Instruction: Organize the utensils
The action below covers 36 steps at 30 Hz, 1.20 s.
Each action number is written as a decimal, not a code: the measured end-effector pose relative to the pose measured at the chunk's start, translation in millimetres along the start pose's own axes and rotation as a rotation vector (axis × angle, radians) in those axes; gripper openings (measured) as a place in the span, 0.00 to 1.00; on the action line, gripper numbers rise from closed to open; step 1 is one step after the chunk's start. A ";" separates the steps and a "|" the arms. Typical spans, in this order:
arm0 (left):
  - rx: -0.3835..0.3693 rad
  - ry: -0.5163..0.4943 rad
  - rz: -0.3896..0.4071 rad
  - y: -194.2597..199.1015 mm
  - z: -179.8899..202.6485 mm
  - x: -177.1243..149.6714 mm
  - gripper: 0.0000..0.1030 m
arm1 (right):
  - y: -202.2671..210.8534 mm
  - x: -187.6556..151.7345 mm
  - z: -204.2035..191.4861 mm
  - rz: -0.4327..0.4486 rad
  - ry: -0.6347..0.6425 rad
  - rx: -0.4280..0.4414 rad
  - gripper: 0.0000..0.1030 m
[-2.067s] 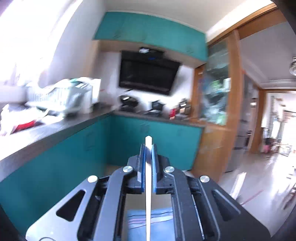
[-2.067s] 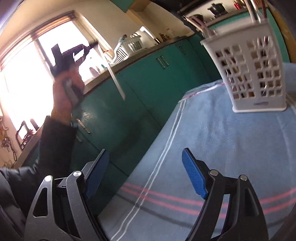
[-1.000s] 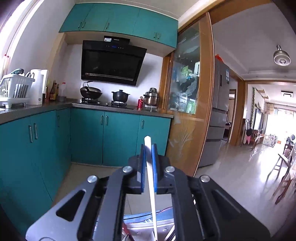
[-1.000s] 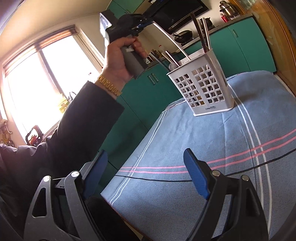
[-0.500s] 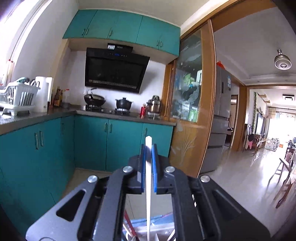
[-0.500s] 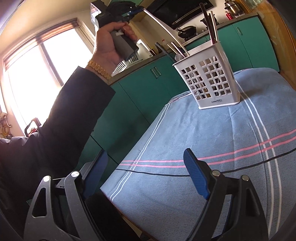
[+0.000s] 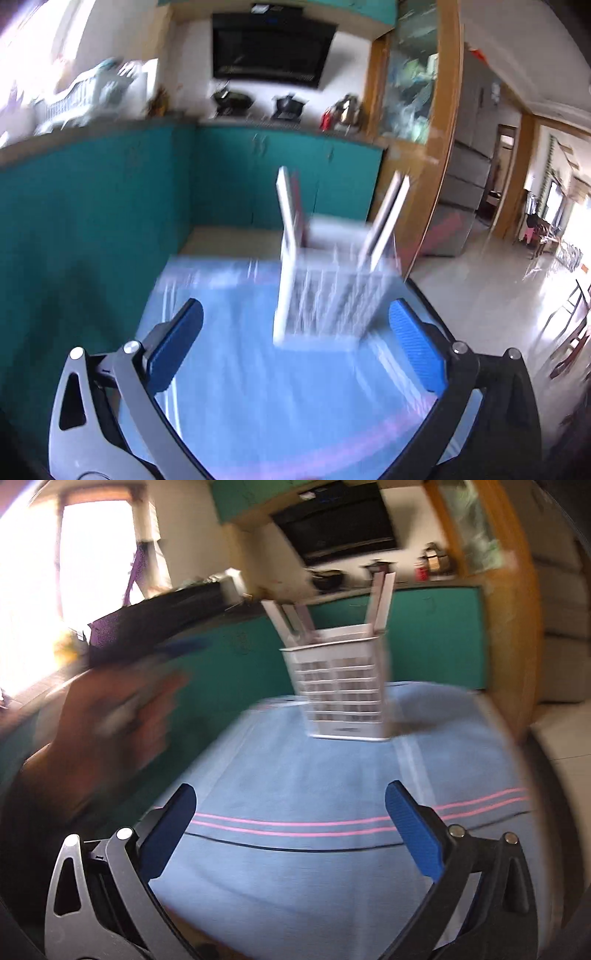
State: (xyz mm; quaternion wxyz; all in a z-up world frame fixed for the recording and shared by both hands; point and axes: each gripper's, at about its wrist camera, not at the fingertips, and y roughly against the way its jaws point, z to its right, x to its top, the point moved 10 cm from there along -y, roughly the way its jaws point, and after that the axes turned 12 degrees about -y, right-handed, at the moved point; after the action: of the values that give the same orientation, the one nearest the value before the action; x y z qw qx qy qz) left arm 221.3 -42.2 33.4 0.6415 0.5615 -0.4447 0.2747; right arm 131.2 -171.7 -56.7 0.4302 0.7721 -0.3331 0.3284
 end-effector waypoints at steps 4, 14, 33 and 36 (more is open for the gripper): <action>0.064 0.102 -0.170 36.2 -7.4 -70.6 0.96 | 14.0 2.4 19.2 -0.062 -0.023 -0.187 0.97; 0.140 0.026 -0.168 128.8 18.0 -102.4 0.96 | 80.7 -0.5 17.1 -0.043 -0.030 -0.354 0.97; 0.123 0.003 -0.167 166.3 47.2 -122.1 0.96 | 111.9 -25.6 -4.2 -0.020 -0.037 -0.307 0.97; 0.122 0.002 -0.175 159.6 47.5 -123.8 0.96 | 111.6 -25.3 2.9 -0.014 -0.050 -0.313 0.97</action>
State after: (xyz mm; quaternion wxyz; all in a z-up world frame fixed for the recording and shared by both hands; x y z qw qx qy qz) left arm 16.8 -35.0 -0.7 0.6283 0.6358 -0.3757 0.2448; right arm 28.7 -213.9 -28.3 0.5393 0.7058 -0.3854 0.2499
